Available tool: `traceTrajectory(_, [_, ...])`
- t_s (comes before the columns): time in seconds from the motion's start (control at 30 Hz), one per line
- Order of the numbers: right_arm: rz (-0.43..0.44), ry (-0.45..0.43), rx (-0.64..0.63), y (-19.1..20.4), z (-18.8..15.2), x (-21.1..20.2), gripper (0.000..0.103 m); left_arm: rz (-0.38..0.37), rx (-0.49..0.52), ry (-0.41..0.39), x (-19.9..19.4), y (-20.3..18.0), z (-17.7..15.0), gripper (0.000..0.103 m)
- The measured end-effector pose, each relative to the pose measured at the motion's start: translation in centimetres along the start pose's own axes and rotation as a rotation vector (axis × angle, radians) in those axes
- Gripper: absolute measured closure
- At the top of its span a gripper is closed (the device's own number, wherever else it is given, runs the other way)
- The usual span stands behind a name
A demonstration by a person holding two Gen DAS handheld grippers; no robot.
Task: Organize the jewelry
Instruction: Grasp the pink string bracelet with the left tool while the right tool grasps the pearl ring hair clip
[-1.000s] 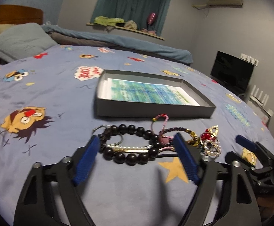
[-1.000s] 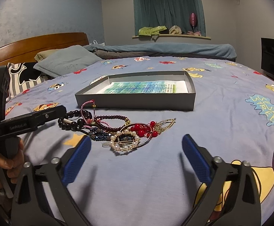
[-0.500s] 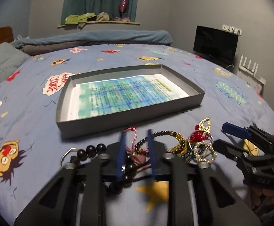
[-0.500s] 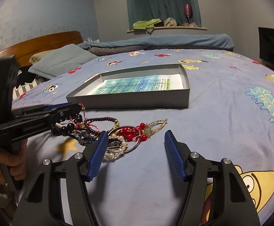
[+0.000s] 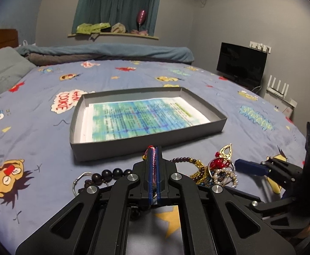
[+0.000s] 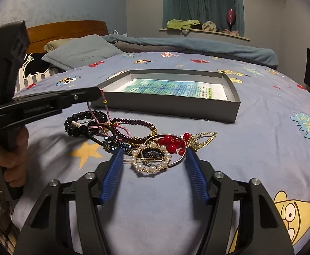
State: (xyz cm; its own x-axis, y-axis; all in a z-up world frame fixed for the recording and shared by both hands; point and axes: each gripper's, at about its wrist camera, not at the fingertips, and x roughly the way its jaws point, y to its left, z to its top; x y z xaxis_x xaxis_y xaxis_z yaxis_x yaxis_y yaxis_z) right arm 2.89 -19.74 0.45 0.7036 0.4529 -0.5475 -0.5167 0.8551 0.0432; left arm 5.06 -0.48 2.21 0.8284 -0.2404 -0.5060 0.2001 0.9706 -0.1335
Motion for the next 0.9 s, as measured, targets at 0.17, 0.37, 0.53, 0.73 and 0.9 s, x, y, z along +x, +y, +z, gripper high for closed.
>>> traceTrajectory(0.17, [-0.007, -0.001, -0.025, 0.5, -0.1, 0.0, 0.052, -0.001, -0.013, -0.007, -0.4, 0.4, 0.0, 0.1])
traceTrajectory(0.37, [-0.036, -0.055, -0.079, 1.5, -0.1, -0.8, 0.052, -0.011, -0.007, -0.043, -1.7, 0.5, 0.2, 0.1])
traceTrajectory(0.53, [-0.05, 0.006, -0.105, 2.0, -0.2, 0.5, 0.052, -0.012, -0.016, -0.066, -2.5, 1.0, 0.6, 0.1])
traceTrajectory(0.73, [-0.035, 0.02, -0.09, 1.6, -0.3, 0.7, 0.062, -0.023, -0.034, -0.084, -2.9, 1.9, 0.7, 0.1])
traceTrajectory(0.9, [0.002, -0.021, -0.073, 1.3, -0.3, -0.1, 0.062, -0.101, -0.047, -0.109, -3.8, 2.4, 1.0, 0.1])
